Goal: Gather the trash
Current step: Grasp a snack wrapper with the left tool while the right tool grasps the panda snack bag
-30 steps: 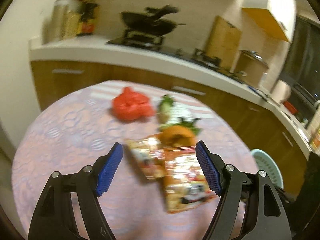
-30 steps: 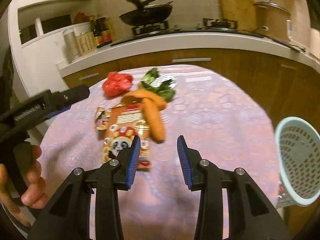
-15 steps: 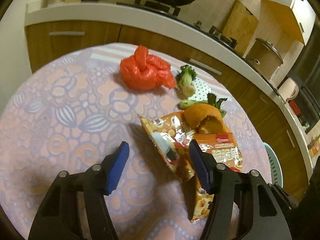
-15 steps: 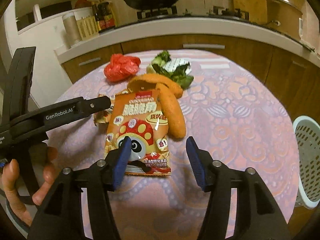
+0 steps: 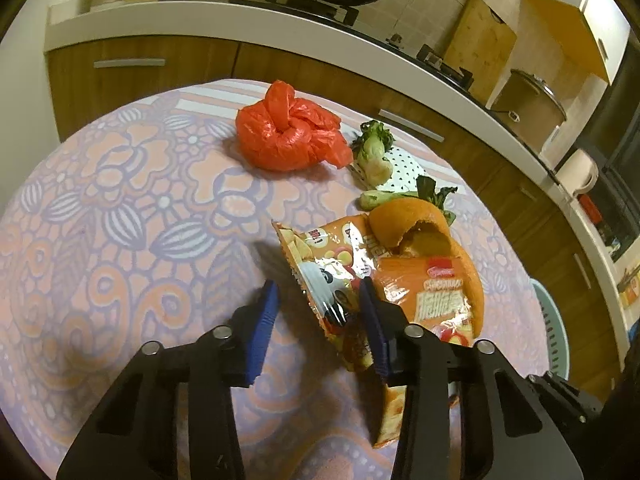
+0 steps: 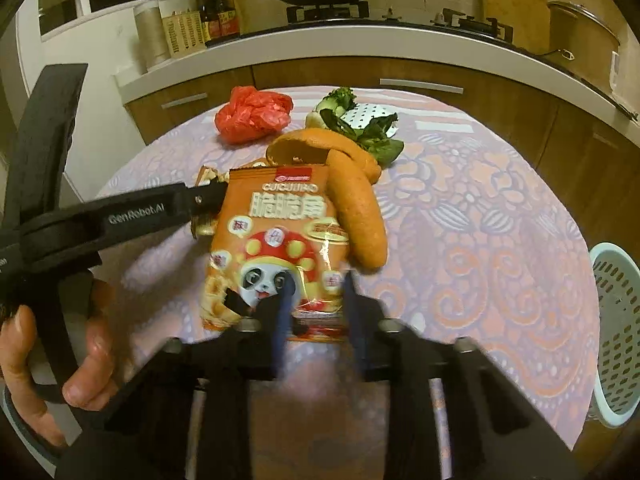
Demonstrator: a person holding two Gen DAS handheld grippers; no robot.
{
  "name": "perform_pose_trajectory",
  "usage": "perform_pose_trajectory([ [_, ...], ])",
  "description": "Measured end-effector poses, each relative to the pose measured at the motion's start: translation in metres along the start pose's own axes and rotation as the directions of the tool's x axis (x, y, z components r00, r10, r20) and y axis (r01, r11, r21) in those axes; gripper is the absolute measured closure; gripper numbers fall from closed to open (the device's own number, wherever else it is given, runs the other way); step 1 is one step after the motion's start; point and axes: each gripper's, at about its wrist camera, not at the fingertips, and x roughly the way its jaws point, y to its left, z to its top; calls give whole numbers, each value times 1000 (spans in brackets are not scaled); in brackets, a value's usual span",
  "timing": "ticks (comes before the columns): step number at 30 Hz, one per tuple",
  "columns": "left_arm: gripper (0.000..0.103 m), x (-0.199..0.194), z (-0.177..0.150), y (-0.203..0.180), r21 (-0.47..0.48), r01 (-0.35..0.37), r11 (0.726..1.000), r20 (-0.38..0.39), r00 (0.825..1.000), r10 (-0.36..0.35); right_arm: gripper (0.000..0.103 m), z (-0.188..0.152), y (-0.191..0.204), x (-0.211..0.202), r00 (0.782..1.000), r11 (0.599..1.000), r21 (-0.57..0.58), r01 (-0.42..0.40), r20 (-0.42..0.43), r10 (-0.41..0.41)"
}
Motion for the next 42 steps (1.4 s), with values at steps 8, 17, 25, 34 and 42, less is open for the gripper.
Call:
perform_pose_trajectory([
  [8,87,4,-2,-5,41,-12,999,-13,1000,13,102,-2,-6,-5,1000,1000,20,-7,19,7],
  [17,93,-10,-6,2,16,-14,1000,41,999,13,101,-4,-16,-12,998,997,47,-53,31,51],
  [25,95,-46,-15,25,16,-107,994,86,991,106,54,1,-12,-7,998,996,69,-65,-9,66],
  [34,95,-68,-27,61,-32,-132,991,116,984,135,8,18,24,23,997,997,69,-25,-66,30],
  [42,94,-66,-29,53,10,-163,987,119,980,161,11,21,42,48,987,994,14,107,-121,-104],
])
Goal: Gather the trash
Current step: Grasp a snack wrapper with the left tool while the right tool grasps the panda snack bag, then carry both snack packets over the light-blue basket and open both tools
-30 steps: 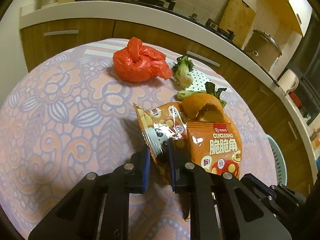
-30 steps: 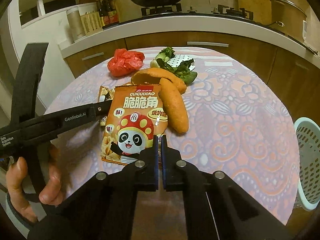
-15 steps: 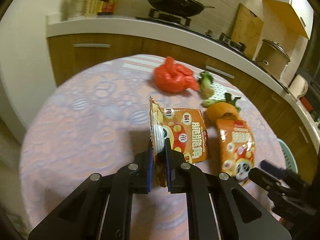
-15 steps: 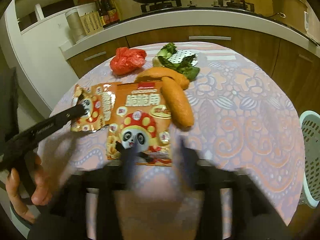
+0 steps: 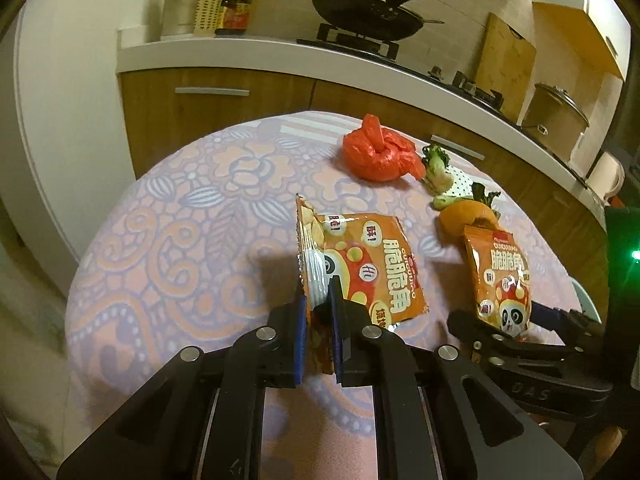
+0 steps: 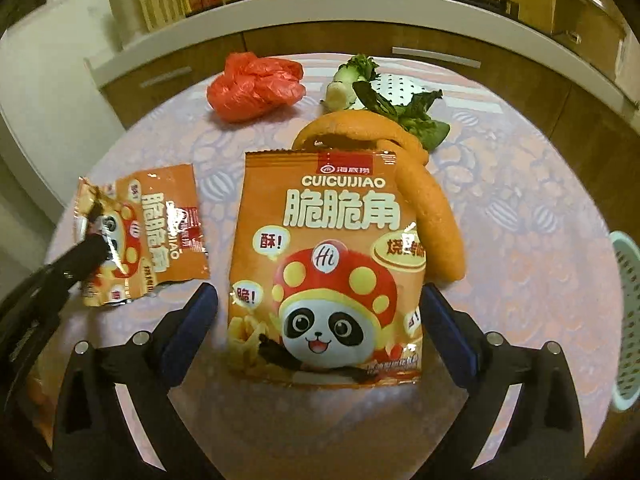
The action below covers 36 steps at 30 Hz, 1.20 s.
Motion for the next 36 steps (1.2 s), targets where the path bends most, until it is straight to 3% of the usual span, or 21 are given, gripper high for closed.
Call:
perform_pose_trajectory([
  [1,94,0,0,-2,6,2,1000,-2,1000,-2,18,-1,0,0,1000,1000,-6,16,3,-16],
  [5,92,3,-1,-8,46,11,999,-24,1000,-9,29,-2,-3,-3,999,1000,5,27,21,-27],
  [7,85,7,-2,-9,66,55,996,-60,997,-51,53,-4,-6,-6,999,999,-4,34,35,-33],
  [9,81,11,-3,-10,68,95,993,-94,992,-88,59,-6,-8,-9,999,999,-19,26,42,-25],
  [12,84,14,-5,-14,78,101,992,-110,990,-92,66,-8,-10,-13,999,1000,-22,16,50,-14],
  [18,96,6,-10,-32,167,72,983,-66,996,-62,68,-14,-13,-29,996,999,-39,8,86,-4],
  [24,98,-21,-8,-33,126,129,984,34,990,-134,69,-22,-20,-70,980,998,-59,29,196,-17],
  [30,98,-55,2,-65,162,211,964,177,955,-238,69,-23,-56,-103,966,999,4,47,256,-47],
  [36,98,-54,9,-111,203,270,941,189,932,-308,69,-29,-100,-124,950,991,81,107,286,-126],
])
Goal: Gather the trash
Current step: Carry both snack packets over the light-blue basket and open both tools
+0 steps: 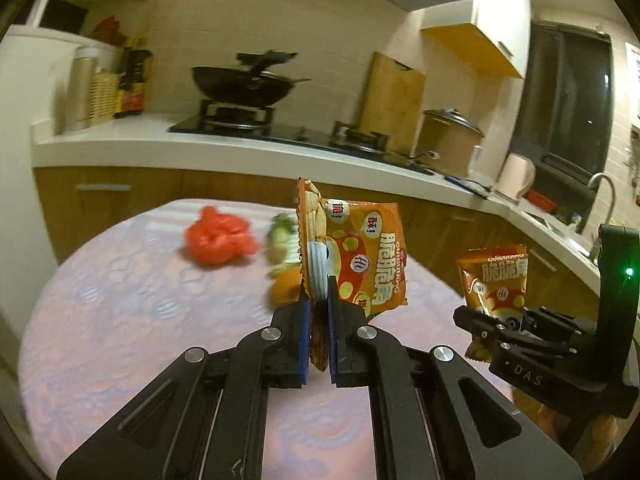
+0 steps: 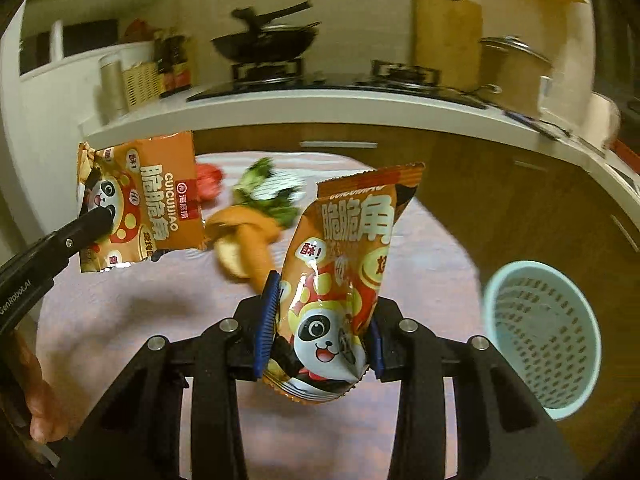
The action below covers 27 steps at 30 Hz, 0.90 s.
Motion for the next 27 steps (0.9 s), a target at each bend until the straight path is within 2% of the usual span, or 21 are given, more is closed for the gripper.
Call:
perform_pose_trajectory([
  [6,98,22,-3,-53,32,52,998,-11,999,-52,69,-3,-55,-12,997,995,65,75,25,-77],
  [15,98,60,-12,-129,71,123,990,-63,991,-119,69,-17,-142,-23,981,967,179,183,30,-192],
  [23,98,108,-28,-209,149,204,968,-160,971,-180,69,-47,-222,-20,954,908,299,292,-27,-297],
  [27,98,133,-37,-234,164,219,962,-208,961,-183,69,-61,-250,-16,945,880,349,323,-72,-319],
])
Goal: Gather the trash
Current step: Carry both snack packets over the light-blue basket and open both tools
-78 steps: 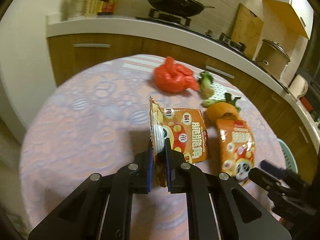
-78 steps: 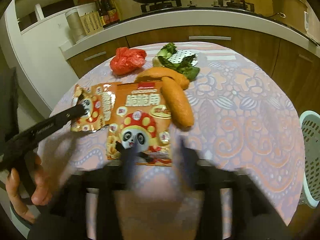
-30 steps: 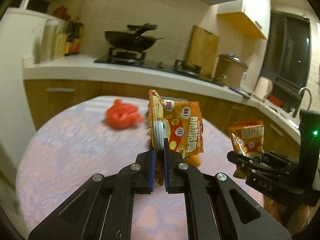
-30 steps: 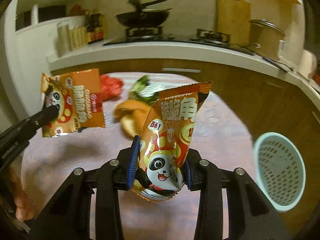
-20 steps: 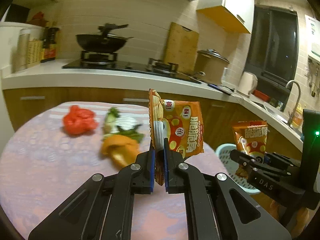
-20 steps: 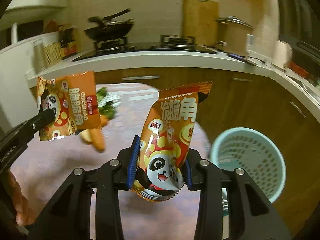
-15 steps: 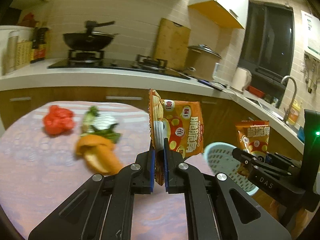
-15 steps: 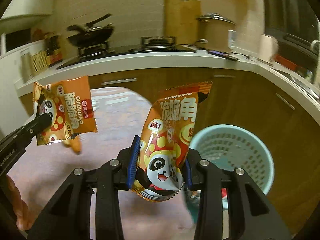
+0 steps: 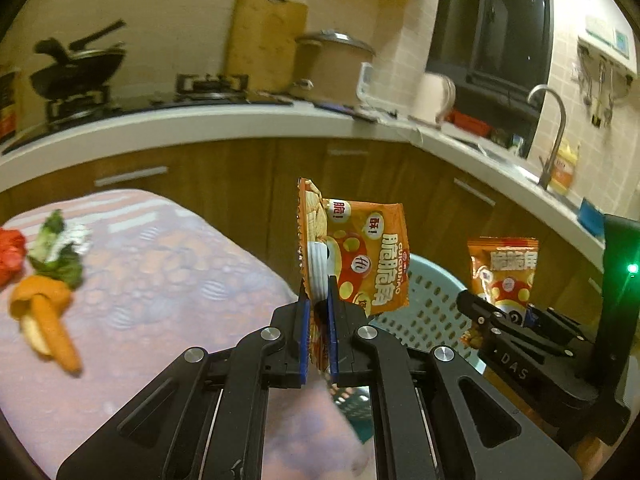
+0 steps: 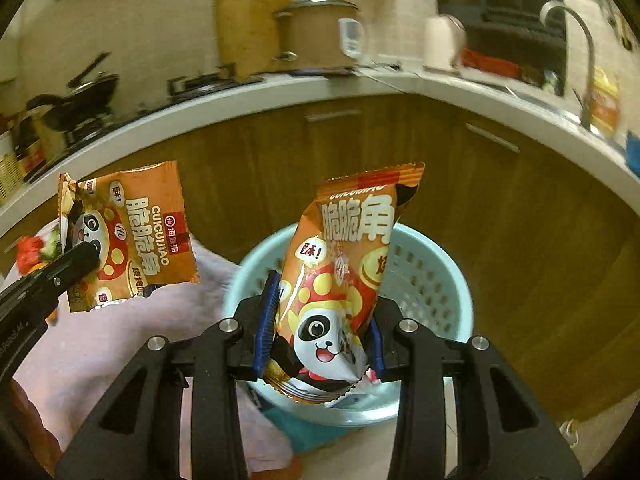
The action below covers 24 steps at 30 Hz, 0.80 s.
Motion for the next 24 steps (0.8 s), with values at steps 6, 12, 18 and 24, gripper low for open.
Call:
perform_pose_trajectory([
  [6,98,39,-9,-17,-1,23,1000,-90,996,-23,68,-10,-34,27,997,996,85,36,-72,-30],
  [12,96,70,-19,-23,5,38,999,-178,983,-37,65,-20,-46,54,990,990,136,47,-137,-28],
  [18,91,84,-22,-27,20,40,999,-219,975,-34,55,-25,-44,65,985,989,128,72,-167,-50],
  [24,45,83,-19,-23,7,3,1000,-202,979,-1,38,-25,-54,71,981,980,181,78,-191,-42],
])
